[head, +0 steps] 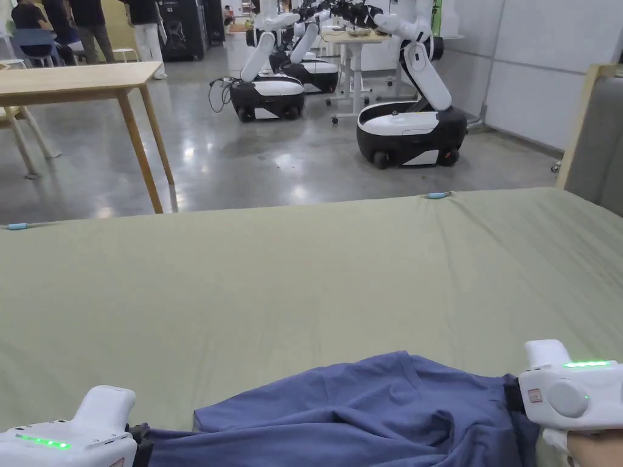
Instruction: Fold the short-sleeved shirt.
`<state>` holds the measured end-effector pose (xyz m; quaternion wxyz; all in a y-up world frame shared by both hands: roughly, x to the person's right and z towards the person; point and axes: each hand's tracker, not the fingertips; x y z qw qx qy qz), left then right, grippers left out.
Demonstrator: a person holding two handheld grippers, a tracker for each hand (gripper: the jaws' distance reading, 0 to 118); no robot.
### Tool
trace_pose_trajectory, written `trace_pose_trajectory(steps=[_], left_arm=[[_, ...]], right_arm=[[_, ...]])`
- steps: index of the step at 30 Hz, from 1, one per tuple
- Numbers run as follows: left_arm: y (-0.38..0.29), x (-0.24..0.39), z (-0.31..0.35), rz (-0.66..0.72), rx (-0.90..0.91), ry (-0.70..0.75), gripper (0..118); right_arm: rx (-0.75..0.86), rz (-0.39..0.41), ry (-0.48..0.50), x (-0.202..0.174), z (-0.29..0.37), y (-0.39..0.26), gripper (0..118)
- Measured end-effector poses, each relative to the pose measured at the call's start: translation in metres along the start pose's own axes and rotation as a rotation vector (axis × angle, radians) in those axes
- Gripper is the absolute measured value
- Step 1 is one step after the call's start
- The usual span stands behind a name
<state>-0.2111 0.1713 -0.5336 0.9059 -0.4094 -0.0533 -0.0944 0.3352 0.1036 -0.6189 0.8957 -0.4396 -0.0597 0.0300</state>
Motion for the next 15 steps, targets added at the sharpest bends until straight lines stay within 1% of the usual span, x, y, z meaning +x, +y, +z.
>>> trace_pose_trajectory(steps=[1,2,4,6,7,9,12,15], left_arm=[[0.0,0.0,0.0,0.008,-0.001,0.005,3],[0.001,-0.001,0.001,0.024,-0.015,0.007,3],[0.003,-0.006,0.003,0.04,-0.026,0.01,3],[0.004,-0.008,0.012,0.032,0.009,0.037,2],[0.006,-0.01,0.02,0.033,0.023,0.042,2],[0.012,-0.014,0.036,0.045,0.052,0.054,1],[0.026,-0.027,0.068,0.071,0.114,0.087,1],[0.047,-0.042,0.104,0.11,0.21,0.098,0]], right_arm=[[0.012,0.067,-0.063,-0.009,0.005,0.0,7],[0.028,0.099,-0.04,-0.011,0.012,-0.003,6],[0.024,0.043,0.019,0.0,0.022,0.0,5],[0.093,-0.044,0.058,0.017,0.042,0.003,4],[0.126,-0.084,0.104,0.024,0.055,0.007,4],[0.2,-0.075,0.101,0.031,0.083,0.018,4],[0.303,-0.058,0.133,0.034,0.137,0.039,4],[0.419,-0.02,0.159,0.032,0.187,0.066,4]])
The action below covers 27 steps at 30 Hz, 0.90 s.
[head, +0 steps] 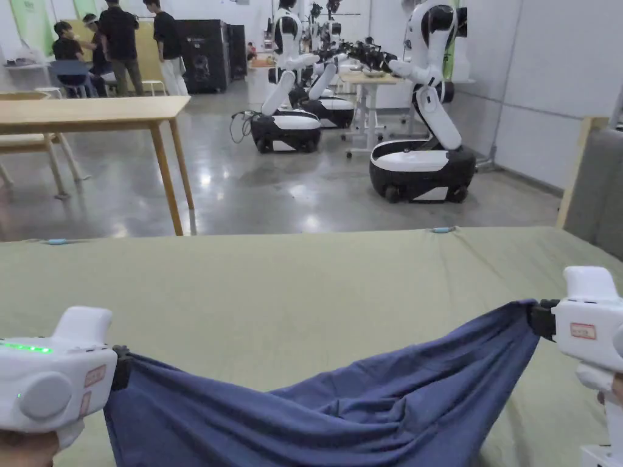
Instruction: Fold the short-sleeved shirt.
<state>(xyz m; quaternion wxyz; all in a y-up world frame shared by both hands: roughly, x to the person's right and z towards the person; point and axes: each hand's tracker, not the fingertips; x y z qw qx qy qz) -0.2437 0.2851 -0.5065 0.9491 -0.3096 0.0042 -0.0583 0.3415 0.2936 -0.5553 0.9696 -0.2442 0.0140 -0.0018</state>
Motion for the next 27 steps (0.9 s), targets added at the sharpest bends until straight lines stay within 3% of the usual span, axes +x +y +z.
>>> trace_pose_trajectory(steps=[6,11,15,19,27], left_arm=[[0.068,-0.029,0.051,0.043,0.141,0.059,0],[0.128,-0.057,0.08,0.033,0.224,0.142,0],[0.179,-0.083,0.095,0.104,0.305,0.155,0],[0.231,-0.101,0.101,0.114,0.343,0.177,0],[0.28,-0.119,0.076,0.111,0.383,0.223,0]], right_arm=[[0.194,0.05,0.045,-0.031,0.058,0.093,4],[0.336,0.061,-0.008,-0.055,0.105,0.168,4],[0.428,0.08,-0.082,-0.06,0.12,0.223,4],[0.507,0.019,-0.106,-0.058,0.127,0.266,4],[0.541,0.019,-0.145,-0.049,0.1,0.294,4]])
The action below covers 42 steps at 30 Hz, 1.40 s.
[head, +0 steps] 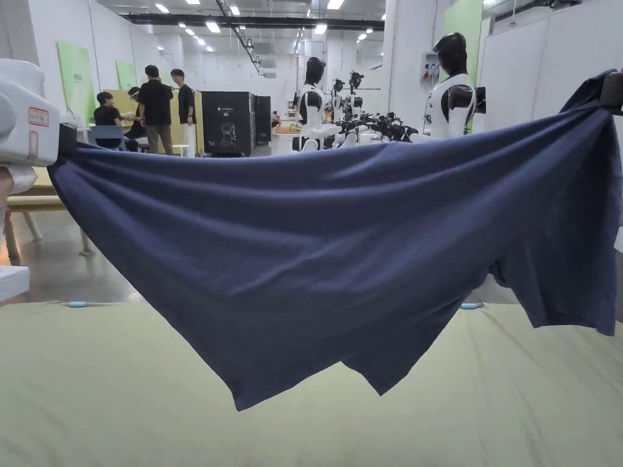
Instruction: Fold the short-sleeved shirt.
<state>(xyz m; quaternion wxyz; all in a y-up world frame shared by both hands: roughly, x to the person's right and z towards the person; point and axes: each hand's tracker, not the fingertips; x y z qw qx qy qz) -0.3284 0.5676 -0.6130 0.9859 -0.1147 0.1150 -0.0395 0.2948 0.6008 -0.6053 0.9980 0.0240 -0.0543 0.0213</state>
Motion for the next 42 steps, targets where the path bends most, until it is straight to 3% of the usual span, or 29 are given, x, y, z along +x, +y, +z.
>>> trace_pose_trajectory(steps=[4,8,17,24,27,33,37,38,39,40,41,42], left_arm=[[-0.044,0.007,-0.031,0.02,-0.059,-0.028,0],[-0.109,0.021,-0.051,0.059,-0.13,-0.04,0],[-0.195,0.033,-0.023,0.116,-0.235,-0.082,0],[-0.24,0.016,0.059,0.071,-0.256,-0.131,0],[-0.279,0.01,0.104,0.079,-0.303,-0.187,0],[-0.395,-0.002,0.162,0.09,-0.531,-0.186,0],[-0.444,-0.005,0.175,0.083,-0.629,-0.176,1],[-0.445,-0.005,0.177,0.077,-0.627,-0.181,5],[-0.441,-0.004,0.179,0.078,-0.623,-0.183,16],[-0.434,-0.003,0.183,0.066,-0.595,-0.169,38],[-0.42,0.0,0.19,0.064,-0.53,-0.159,74],[-0.406,0.003,0.2,0.06,-0.474,-0.171,106]], right_arm=[[-0.044,0.013,-0.004,-0.007,-0.01,-0.049,4],[-0.1,-0.027,-0.019,-0.005,-0.026,-0.119,4],[-0.191,-0.025,-0.036,0.012,-0.01,-0.205,4],[-0.237,0.014,0.011,0.032,0.089,-0.235,4],[-0.313,0.082,0.05,0.037,0.14,-0.267,4],[-0.591,0.218,0.155,0.044,0.229,-0.36,4],[-0.721,0.219,0.155,0.05,0.256,-0.405,4],[-0.72,0.204,0.153,0.052,0.257,-0.405,4],[-0.733,0.189,0.153,0.054,0.257,-0.404,10],[-0.758,0.188,0.157,0.051,0.258,-0.388,27],[-0.749,0.19,0.161,0.049,0.259,-0.377,55],[-0.709,0.187,0.162,0.044,0.262,-0.365,93]])
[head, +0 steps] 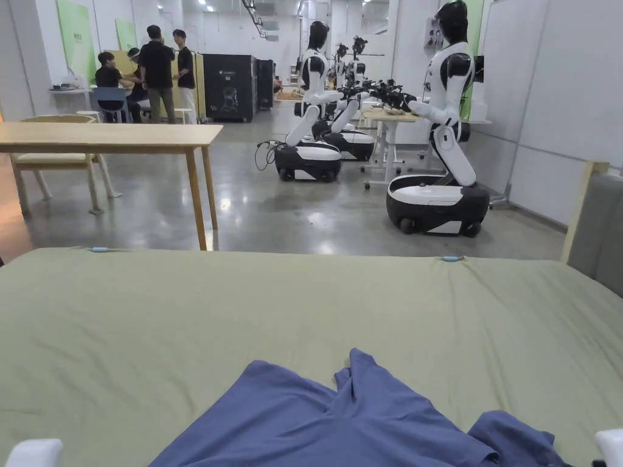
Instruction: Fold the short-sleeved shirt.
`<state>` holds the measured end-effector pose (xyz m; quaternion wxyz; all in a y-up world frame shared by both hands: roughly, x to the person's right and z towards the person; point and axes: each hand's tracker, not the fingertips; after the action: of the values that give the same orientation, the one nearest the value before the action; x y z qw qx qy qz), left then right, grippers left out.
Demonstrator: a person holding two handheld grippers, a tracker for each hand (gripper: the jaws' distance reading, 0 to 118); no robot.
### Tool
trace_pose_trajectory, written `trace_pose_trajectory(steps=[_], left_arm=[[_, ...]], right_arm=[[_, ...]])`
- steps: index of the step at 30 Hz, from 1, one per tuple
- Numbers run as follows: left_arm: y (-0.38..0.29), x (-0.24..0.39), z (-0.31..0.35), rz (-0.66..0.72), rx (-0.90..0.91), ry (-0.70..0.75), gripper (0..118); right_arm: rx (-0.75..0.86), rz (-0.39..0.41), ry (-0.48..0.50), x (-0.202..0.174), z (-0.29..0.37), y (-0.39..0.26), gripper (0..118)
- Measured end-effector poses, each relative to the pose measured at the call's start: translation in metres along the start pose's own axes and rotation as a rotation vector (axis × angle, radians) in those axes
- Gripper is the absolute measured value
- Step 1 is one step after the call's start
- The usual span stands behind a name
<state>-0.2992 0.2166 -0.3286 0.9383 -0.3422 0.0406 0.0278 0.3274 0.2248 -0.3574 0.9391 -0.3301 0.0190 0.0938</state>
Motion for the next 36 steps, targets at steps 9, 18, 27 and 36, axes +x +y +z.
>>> trace_pose_trajectory(steps=[9,18,27,36], left_arm=[[0.044,0.09,0.062,-0.125,0.431,-0.02,101],[0.033,0.05,0.022,-0.154,0.305,-0.042,0],[-0.009,-0.053,-0.026,0.024,0.039,-0.091,84],[-0.031,-0.058,-0.101,-0.007,-0.125,-0.055,90]], right_arm=[[0.446,-0.089,0.091,-0.099,0.035,0.059,110],[0.471,-0.05,0.158,-0.173,0.031,0.066,1],[0.394,-0.046,0.205,-0.192,-0.001,0.07,1],[0.327,-0.014,0.201,-0.206,-0.031,0.075,1]])
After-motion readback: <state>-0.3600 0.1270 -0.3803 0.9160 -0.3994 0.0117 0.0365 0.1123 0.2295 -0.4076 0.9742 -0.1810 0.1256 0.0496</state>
